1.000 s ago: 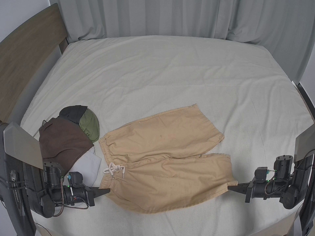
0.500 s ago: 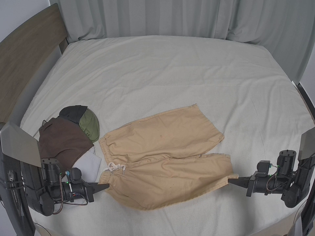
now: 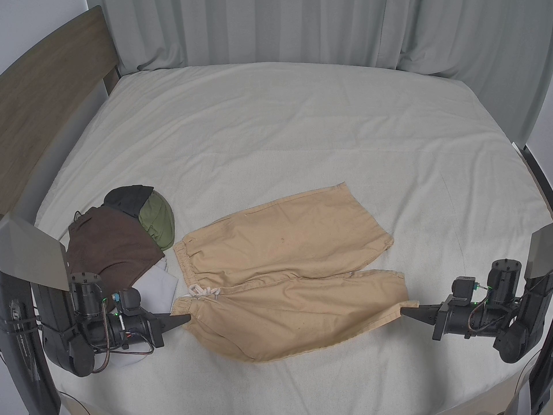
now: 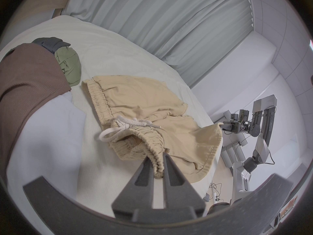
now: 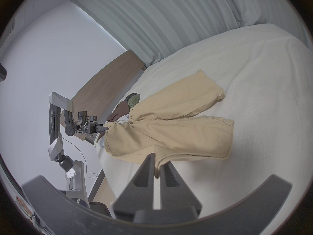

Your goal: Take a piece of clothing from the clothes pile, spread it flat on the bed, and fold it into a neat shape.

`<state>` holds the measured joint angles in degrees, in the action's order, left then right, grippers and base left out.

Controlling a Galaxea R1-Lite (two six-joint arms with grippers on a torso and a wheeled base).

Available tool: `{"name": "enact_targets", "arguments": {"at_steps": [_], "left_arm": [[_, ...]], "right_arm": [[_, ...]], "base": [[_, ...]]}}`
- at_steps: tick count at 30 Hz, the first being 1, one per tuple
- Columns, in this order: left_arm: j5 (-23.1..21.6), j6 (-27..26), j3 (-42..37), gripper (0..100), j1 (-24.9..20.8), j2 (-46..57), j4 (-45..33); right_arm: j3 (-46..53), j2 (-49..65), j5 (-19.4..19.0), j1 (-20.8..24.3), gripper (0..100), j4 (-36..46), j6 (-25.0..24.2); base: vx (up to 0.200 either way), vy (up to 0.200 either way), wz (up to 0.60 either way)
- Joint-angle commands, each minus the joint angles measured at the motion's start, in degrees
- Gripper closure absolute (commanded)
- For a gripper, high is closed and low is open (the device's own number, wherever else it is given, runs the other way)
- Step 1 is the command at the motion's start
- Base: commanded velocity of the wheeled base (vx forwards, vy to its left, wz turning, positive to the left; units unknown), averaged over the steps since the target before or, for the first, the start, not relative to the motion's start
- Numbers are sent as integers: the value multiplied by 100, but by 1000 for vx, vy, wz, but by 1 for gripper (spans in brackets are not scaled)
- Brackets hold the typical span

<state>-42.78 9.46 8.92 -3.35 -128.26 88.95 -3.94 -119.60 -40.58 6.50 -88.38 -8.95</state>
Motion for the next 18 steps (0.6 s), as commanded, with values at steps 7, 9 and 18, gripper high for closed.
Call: {"name": "enact_targets", "arguments": {"at_steps": [7, 9, 18], "left_arm": [[68, 205, 154, 100, 10, 38, 17], [120, 258, 189, 100, 19, 46, 17], [208, 372, 321, 100, 19, 55, 17]], "right_arm": [[-178, 288, 24, 1, 100, -4, -380], [-221, 394, 24, 9, 100, 5, -511], [-547, 482, 191, 62, 100, -4, -652]], "base": [[0, 0, 0], [0, 0, 0], [0, 0, 0]]}}
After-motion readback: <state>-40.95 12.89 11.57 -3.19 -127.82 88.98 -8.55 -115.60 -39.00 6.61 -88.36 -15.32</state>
